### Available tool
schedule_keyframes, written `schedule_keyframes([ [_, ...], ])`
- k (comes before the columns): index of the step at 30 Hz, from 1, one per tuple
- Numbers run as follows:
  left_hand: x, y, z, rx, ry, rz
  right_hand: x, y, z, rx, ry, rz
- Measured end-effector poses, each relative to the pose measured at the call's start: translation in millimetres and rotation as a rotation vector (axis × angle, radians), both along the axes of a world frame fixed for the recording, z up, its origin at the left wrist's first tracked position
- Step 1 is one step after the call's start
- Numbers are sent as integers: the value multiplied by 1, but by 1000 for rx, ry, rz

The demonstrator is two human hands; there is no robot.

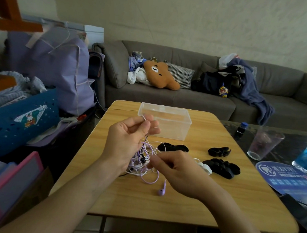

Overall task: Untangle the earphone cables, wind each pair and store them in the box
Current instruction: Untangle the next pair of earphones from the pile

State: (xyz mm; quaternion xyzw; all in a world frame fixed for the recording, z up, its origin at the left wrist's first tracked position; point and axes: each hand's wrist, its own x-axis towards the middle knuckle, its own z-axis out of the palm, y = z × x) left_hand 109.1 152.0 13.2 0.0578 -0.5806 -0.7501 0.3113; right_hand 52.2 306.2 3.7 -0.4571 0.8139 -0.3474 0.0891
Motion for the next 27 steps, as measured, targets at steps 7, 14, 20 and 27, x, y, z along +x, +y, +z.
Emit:
schedule_keyframes([
  [7,-4,-4,-16,-602,-112,11,-4,11,6,-170,16,-27],
  [14,-3,0,-21,-905,-215,-312,-15,22,9,-253,132,-120],
  [20,2,0,-14,-454,-368,-656,-23,30,9,-398,74,-187],
  [27,0,-6,-2,300,-351,-670,-26,23,2,-169,18,-198],
])
